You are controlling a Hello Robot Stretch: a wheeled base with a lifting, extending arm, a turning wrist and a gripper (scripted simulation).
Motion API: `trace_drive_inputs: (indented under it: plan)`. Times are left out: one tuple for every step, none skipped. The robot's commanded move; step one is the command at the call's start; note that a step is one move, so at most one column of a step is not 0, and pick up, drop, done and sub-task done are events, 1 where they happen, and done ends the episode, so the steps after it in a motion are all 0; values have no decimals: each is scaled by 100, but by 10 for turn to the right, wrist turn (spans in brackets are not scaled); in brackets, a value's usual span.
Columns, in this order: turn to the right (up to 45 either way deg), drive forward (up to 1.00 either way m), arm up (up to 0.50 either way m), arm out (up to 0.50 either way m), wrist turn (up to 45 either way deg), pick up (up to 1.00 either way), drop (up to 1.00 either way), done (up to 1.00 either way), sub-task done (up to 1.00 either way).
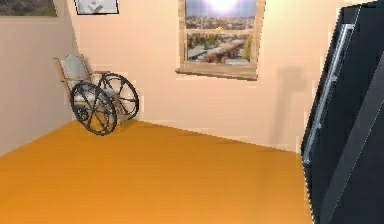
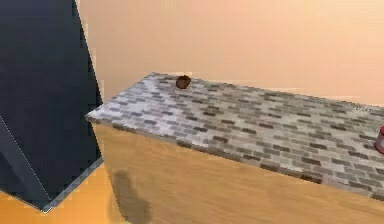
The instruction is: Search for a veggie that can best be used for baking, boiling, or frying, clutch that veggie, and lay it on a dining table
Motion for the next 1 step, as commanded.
trace_drive_inputs:
  plan:
    - [450,0,0,0,0,0,0,0,0]
